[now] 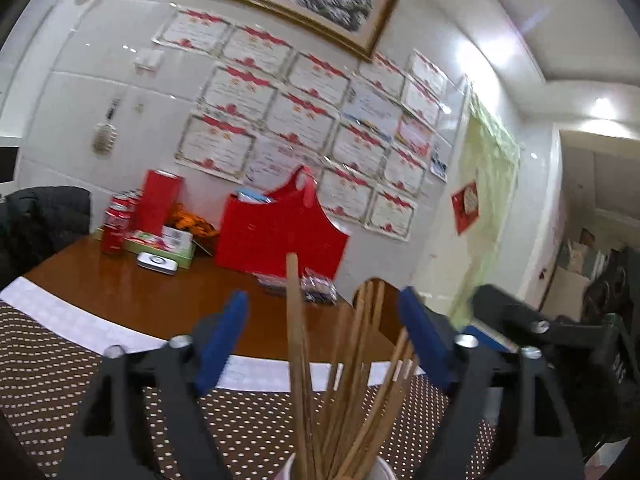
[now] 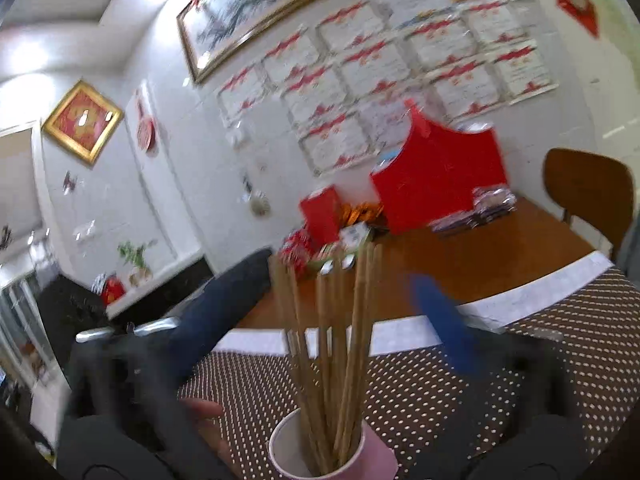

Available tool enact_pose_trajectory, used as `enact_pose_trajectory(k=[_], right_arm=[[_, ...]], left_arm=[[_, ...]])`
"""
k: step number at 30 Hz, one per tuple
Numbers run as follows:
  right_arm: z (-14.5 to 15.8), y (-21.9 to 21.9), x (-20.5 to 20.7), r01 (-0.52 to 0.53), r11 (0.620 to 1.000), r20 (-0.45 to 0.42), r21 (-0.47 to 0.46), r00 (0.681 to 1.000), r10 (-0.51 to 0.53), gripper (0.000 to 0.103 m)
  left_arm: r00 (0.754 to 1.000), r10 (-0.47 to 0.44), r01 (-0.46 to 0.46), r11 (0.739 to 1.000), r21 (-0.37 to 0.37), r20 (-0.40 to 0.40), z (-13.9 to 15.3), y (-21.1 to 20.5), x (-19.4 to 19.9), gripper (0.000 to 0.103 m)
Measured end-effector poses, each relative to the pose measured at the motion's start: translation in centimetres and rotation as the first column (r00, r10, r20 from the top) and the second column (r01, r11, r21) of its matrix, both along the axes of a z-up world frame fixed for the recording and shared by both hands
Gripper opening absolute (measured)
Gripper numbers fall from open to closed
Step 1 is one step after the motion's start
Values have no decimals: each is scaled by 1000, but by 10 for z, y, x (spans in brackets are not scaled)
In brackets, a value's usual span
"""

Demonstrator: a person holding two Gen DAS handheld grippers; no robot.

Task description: Organize utensils

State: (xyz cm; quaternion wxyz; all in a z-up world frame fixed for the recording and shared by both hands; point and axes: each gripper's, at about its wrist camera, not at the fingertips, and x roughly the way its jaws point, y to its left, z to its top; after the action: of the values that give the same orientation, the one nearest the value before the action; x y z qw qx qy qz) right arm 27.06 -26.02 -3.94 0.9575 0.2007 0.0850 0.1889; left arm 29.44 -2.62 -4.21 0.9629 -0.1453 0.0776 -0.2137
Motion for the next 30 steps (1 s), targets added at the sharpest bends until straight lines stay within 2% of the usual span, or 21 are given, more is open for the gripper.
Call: enact_pose_trajectory(k=[4, 8, 17, 23, 30], right_arm=[[9, -8, -15, 38, 999, -29, -5, 999, -38, 98], [18, -10, -31, 85, 996, -68, -39, 994, -88, 98], [38, 3, -86, 114, 983, -133, -147, 982, -134, 98], [50, 14, -130, 119, 970, -135, -214, 979, -150, 98], [55, 24, -174, 136, 950, -131, -280, 975, -179, 98]], left_arm=[[998, 57, -55, 996, 73, -24, 14, 7, -15, 83], [992, 124, -117, 979, 170, -27, 33, 10, -41, 84], [976, 217, -203, 938, 279, -18, 69, 16, -118, 84], [965, 261, -244, 919, 310, -14, 84, 18, -167, 87], [945, 324, -293, 898, 329, -42, 86, 22, -207, 90]])
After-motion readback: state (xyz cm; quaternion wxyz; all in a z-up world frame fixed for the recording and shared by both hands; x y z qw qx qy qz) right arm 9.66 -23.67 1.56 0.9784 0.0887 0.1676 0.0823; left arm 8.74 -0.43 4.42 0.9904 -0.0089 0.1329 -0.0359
